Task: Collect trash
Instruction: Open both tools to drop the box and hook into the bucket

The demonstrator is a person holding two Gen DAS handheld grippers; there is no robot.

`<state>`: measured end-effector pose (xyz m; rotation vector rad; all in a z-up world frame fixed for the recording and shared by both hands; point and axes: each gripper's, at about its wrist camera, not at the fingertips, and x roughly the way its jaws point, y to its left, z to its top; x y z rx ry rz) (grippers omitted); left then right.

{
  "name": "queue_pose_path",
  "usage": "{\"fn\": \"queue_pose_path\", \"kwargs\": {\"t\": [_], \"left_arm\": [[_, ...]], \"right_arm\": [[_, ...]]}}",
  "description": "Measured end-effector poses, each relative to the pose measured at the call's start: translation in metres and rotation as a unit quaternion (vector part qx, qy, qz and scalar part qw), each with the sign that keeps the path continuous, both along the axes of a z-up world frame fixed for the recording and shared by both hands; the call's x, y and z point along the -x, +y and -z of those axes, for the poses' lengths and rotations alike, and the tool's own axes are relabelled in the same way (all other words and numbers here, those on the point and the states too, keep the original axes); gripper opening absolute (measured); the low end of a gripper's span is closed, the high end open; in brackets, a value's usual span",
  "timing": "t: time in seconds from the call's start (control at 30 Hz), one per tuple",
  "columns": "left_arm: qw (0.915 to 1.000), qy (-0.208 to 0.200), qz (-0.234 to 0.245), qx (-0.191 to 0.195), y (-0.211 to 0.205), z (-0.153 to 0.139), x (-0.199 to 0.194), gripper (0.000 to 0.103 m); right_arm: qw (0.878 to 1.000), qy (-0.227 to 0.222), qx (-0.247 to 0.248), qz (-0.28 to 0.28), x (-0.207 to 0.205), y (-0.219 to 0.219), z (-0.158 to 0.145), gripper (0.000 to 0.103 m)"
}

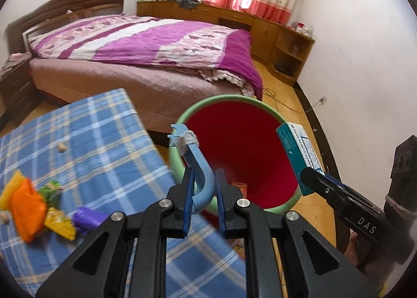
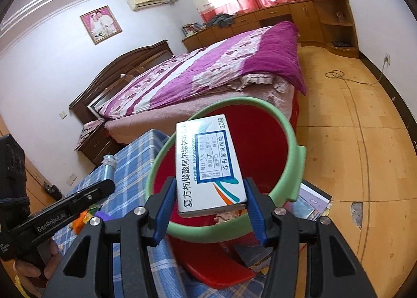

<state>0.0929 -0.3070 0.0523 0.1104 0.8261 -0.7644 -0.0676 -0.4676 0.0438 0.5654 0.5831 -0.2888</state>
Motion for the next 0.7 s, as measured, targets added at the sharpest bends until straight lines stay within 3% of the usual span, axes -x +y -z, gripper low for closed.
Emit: {"fn": "queue_pose_path", "kwargs": {"t": [0.37, 0.5, 0.7], "left_arm": [[0.9998, -0.003, 0.02, -0.009, -0.03, 0.018, -0.007, 0.016], [0.9998, 0.004, 0.016, -0.012, -0.031, 0.021, -0.009, 0.028], [0.9999, 0.012, 0.003, -0.008, -0.021, 0.022, -0.01, 0.034]], "right_arm": [[1.0, 0.02, -0.015, 0.019, -0.005, -0.019, 0.018, 0.055], [0.999, 0.024, -0.018, 0.02, -0.008, -0.02, 0.023, 0.056], [0.999, 0.026, -0.021, 0.019, -0.01, -0.019, 0.025, 0.056]]}}
